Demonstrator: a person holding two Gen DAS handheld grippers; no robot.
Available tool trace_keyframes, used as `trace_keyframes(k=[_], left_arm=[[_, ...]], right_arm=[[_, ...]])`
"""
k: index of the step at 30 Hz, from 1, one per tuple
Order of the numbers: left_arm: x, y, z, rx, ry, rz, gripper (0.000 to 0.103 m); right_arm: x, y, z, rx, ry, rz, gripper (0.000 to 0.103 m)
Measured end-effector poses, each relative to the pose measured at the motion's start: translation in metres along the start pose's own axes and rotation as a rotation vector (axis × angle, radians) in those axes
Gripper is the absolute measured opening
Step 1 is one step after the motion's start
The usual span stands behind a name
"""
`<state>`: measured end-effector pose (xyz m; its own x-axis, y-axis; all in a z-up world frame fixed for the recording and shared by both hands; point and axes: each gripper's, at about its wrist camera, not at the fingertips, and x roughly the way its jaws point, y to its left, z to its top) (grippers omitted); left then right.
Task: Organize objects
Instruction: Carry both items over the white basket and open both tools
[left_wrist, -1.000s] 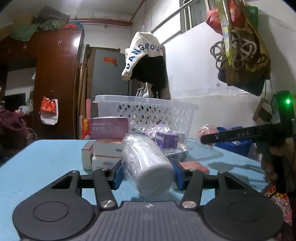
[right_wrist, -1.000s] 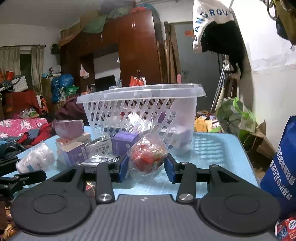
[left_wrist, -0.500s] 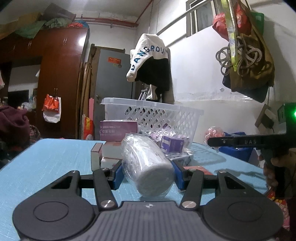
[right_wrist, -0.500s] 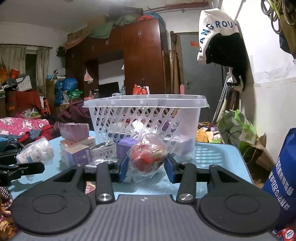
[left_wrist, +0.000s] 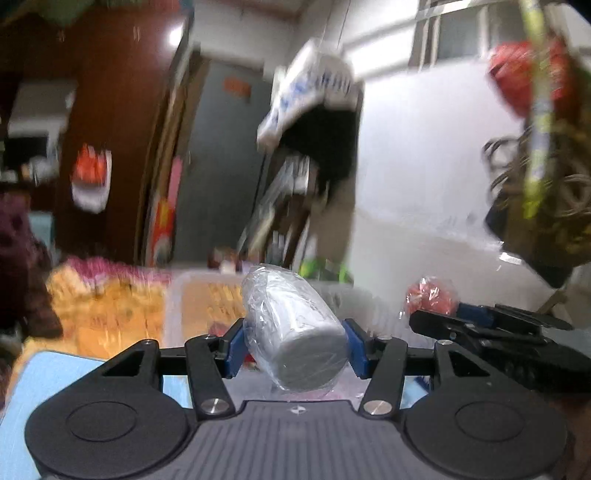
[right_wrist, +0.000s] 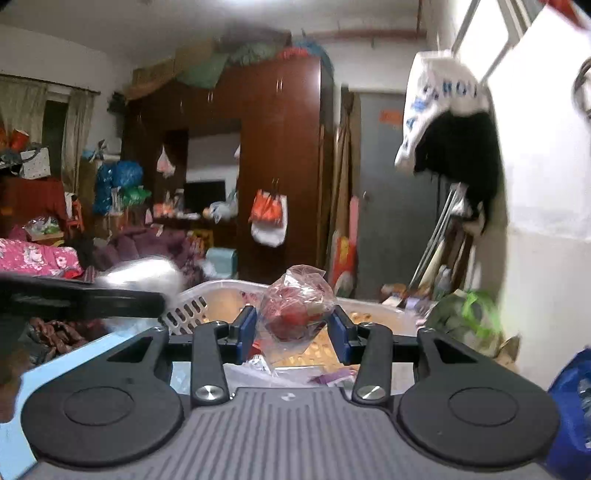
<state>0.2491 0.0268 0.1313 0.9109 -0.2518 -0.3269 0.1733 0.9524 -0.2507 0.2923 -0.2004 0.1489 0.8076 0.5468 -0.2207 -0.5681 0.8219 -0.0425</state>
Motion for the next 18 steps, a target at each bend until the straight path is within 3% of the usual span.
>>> trace_keyframes(k=[1,2,3,5,8,10,12,14,18], left_arm=[[0.013,0.001,0.004,-0.009,0.031,-0.008,0.063],[0.023,0.000,0.007,0.001,0.058,-0.002,0.069],[0.032,-0.001,0.007,0.017,0.087,0.029,0.083],[0.030,-0.003,0.001,0.037,0.077,0.089,0.085],[-0.004,-0.007,-0.020,0.083,0.012,0.111,0.085],[-0.032,-0.011,-0.043,0.136,-0.019,0.134,0.095],[-0.050,-0.012,-0.068,0.174,-0.028,0.193,0.096],[-0.055,-0.009,-0.084,0.186,-0.038,0.229,0.096],[-0.038,-0.001,-0.093,0.147,0.009,0.216,0.096]], right_arm=[[0.010,0.000,0.002,-0.006,0.022,-0.002,0.049],[0.018,0.001,0.002,-0.018,0.038,-0.021,0.062],[0.022,0.002,0.001,-0.029,0.048,-0.055,0.084],[0.018,0.006,-0.003,-0.038,0.038,-0.107,0.096],[-0.022,0.007,-0.017,0.022,-0.032,-0.031,0.103],[-0.050,0.008,-0.041,0.110,-0.074,0.022,0.103],[-0.061,0.018,-0.069,0.149,0.020,0.048,0.103],[-0.068,0.033,-0.103,0.181,0.060,0.084,0.103],[-0.063,0.061,-0.141,0.213,0.120,0.105,0.103]])
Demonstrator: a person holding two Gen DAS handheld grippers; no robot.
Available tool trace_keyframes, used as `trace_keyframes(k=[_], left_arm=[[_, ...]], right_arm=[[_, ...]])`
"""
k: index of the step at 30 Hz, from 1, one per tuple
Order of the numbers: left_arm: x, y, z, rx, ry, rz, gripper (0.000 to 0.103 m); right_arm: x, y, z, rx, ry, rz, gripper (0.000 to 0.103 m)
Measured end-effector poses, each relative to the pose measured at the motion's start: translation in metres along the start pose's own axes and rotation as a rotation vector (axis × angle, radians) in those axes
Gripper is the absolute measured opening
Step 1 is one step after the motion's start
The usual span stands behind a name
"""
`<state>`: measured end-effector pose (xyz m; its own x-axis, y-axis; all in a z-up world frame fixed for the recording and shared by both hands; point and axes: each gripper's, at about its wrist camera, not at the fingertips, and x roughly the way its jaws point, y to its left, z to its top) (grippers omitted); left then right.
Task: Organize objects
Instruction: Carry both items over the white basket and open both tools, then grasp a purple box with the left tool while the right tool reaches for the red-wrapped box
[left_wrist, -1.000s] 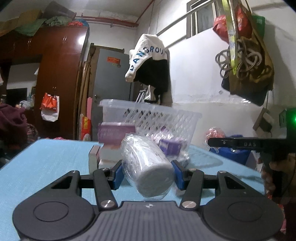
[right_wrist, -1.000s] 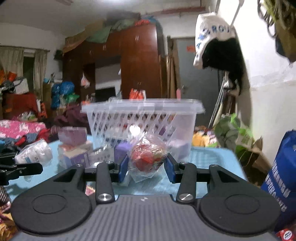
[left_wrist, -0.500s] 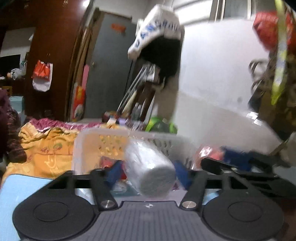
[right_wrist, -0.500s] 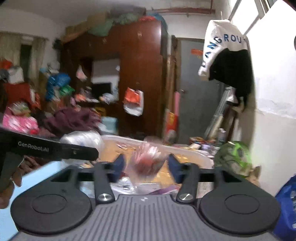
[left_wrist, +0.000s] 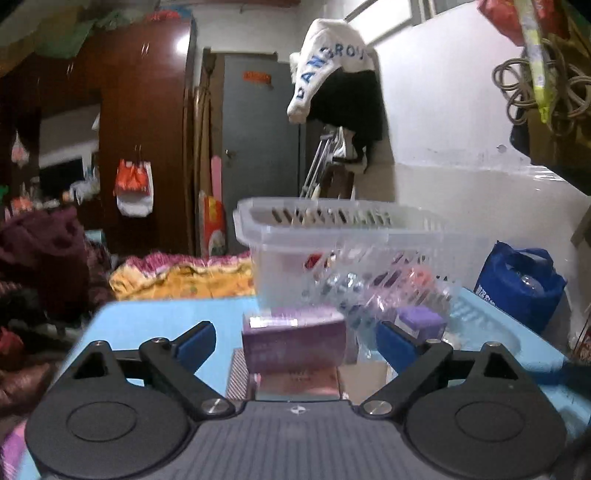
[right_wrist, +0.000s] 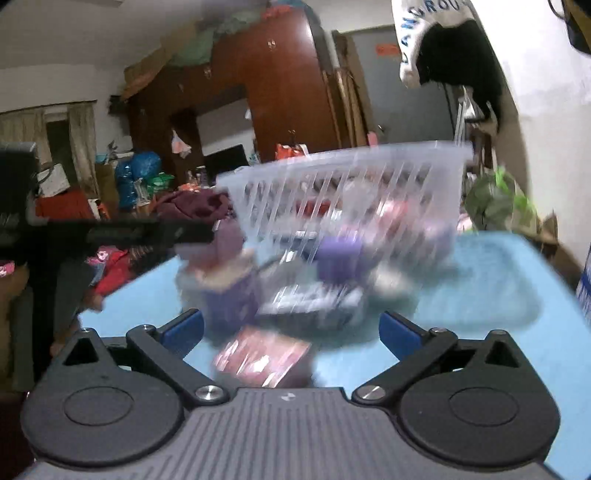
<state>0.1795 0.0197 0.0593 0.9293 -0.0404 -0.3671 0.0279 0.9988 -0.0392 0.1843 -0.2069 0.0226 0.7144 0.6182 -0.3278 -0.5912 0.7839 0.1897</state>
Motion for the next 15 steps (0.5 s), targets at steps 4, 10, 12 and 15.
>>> trace_keyframes(k=[4,10,12,15], left_arm=[[0.016,0.001,-0.004,-0.008,0.042,0.025,0.096],[0.022,0.004,-0.014,-0.037,0.060,0.036,0.090],[0.021,0.003,-0.018,-0.033,0.051,0.046,0.078],[0.013,0.016,-0.021,-0.100,0.016,-0.017,0.070]], right_arm=[[0.000,0.023,-0.004,-0.088,-0.047,-0.091,0.103],[0.007,0.026,-0.008,-0.142,0.039,-0.107,0.100],[0.008,0.022,-0.013,-0.118,0.057,-0.073,0.087],[0.004,0.026,-0.018,-0.139,0.054,-0.069,0.069]])
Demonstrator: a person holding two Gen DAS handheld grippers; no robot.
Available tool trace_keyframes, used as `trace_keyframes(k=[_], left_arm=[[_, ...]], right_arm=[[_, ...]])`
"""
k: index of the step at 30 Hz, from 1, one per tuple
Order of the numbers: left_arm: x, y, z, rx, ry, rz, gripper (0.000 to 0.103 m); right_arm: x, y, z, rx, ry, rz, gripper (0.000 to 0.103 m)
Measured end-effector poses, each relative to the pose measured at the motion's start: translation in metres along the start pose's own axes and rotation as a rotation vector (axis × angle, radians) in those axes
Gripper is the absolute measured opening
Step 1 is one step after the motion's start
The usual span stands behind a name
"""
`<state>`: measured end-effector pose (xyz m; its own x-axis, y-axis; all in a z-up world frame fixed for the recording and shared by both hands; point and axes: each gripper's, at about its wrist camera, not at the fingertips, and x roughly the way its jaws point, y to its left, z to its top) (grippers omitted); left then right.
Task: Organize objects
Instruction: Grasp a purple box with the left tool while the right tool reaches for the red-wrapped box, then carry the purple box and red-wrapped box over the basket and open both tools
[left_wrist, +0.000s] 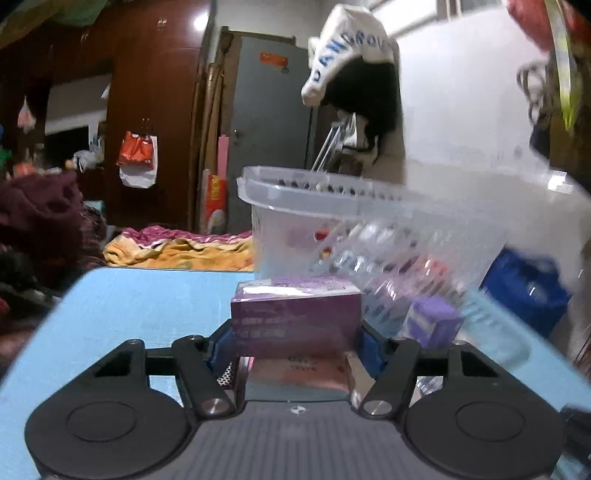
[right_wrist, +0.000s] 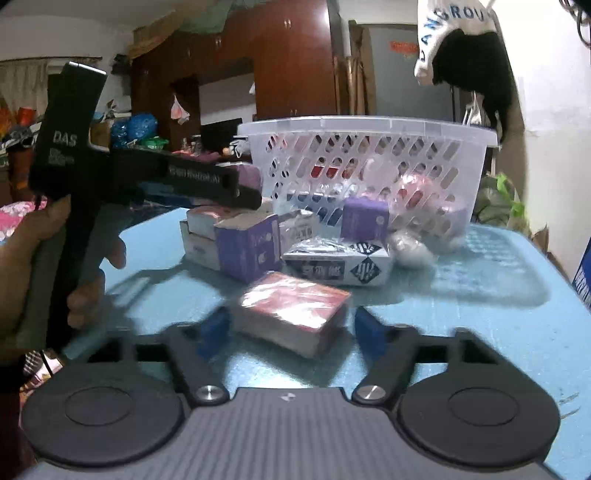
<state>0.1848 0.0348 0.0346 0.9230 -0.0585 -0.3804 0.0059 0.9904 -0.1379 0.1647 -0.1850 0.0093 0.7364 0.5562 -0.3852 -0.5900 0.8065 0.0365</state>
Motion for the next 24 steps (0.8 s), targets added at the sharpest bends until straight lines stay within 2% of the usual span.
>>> trace_keyframes(k=[4,9,24], left_arm=[[-0.012,0.001,-0.002,-0.006,-0.083,0.013,0.069],[-0.018,-0.010,-0.004,0.050,-0.145,0.021,0.069],[-0.021,-0.009,-0.004,0.063,-0.164,0.020,0.069]], right_arm=[[-0.006,-0.004,0.000,0.015,-0.039,0.018,0.068],[-0.016,-0.006,0.001,0.003,-0.070,0.014,0.068],[-0.028,-0.040,0.023,-0.002,-0.173,-0.029,0.066]])
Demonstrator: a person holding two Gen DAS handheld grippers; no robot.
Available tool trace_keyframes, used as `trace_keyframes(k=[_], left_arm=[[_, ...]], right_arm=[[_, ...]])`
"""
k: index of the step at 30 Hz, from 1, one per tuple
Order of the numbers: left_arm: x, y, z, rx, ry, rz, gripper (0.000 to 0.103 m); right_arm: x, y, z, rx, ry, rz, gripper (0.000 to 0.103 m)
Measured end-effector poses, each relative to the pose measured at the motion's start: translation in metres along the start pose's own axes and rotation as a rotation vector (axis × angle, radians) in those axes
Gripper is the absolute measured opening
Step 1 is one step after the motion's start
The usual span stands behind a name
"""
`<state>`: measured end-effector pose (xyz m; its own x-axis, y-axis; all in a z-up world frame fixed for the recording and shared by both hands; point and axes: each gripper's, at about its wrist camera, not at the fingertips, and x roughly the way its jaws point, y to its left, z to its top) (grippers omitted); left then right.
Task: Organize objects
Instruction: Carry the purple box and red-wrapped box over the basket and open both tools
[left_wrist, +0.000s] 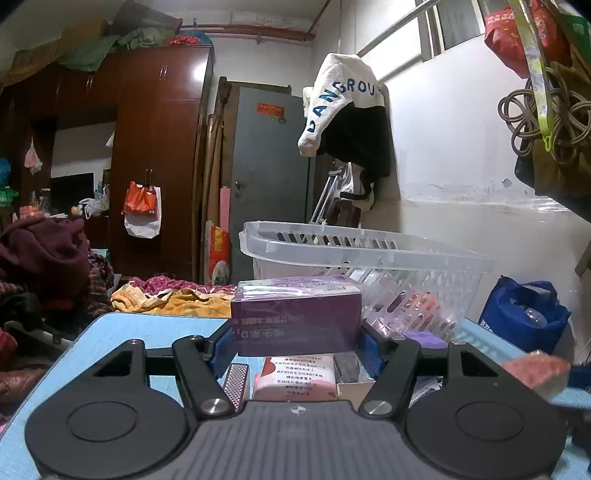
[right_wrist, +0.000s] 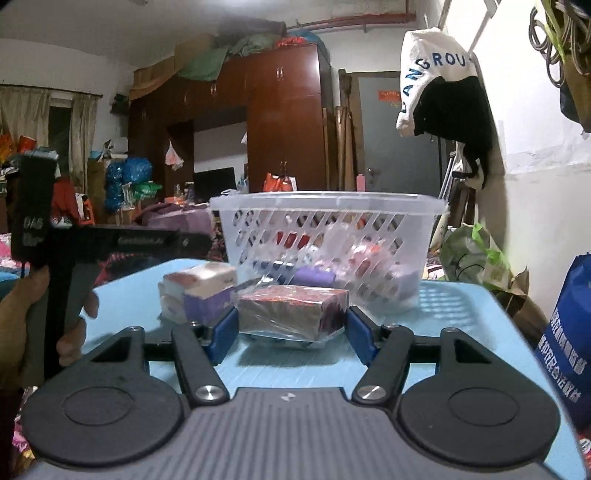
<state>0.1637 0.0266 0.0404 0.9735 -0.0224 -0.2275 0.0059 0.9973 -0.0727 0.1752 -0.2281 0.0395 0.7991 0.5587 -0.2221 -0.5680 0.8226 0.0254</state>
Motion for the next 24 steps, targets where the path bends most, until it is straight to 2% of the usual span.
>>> trace_keyframes(k=[5,10,12,15,17,19,21,22,24], left_arm=[[-0.001,-0.001,0.000,0.000,-0.011,0.003,0.069],[-0.020,-0.003,0.003,-0.001,-0.136,-0.014,0.069],[-0.019,-0.002,0.020,-0.027,-0.169,-0.029,0.069],[0.004,-0.004,0.058,-0.047,-0.121,-0.062,0.069],[0.017,-0.004,0.072,-0.054,-0.091,-0.025,0.069],[0.012,-0.005,0.072,-0.039,-0.086,-0.042,0.069],[0.000,-0.007,0.062,-0.014,-0.099,-0.036,0.069],[-0.003,-0.008,0.057,-0.016,-0.091,-0.050,0.069],[-0.008,-0.007,0.047,-0.010,-0.079,-0.073,0.069]], right_arm=[[0.001,-0.011,0.005,0.015,-0.014,0.000,0.065],[0.002,-0.023,0.024,0.055,-0.062,0.029,0.060],[0.007,-0.026,0.044,0.069,-0.092,0.045,0.037],[0.028,-0.027,0.083,0.035,-0.101,0.011,0.037],[0.048,-0.033,0.098,0.042,-0.045,-0.006,0.036],[0.045,-0.037,0.090,0.059,-0.050,0.008,0.042],[0.037,-0.037,0.066,0.054,-0.009,0.051,0.081],[0.034,-0.037,0.050,0.048,0.031,0.065,0.083],[0.019,-0.037,0.018,0.050,0.095,0.036,0.083]])
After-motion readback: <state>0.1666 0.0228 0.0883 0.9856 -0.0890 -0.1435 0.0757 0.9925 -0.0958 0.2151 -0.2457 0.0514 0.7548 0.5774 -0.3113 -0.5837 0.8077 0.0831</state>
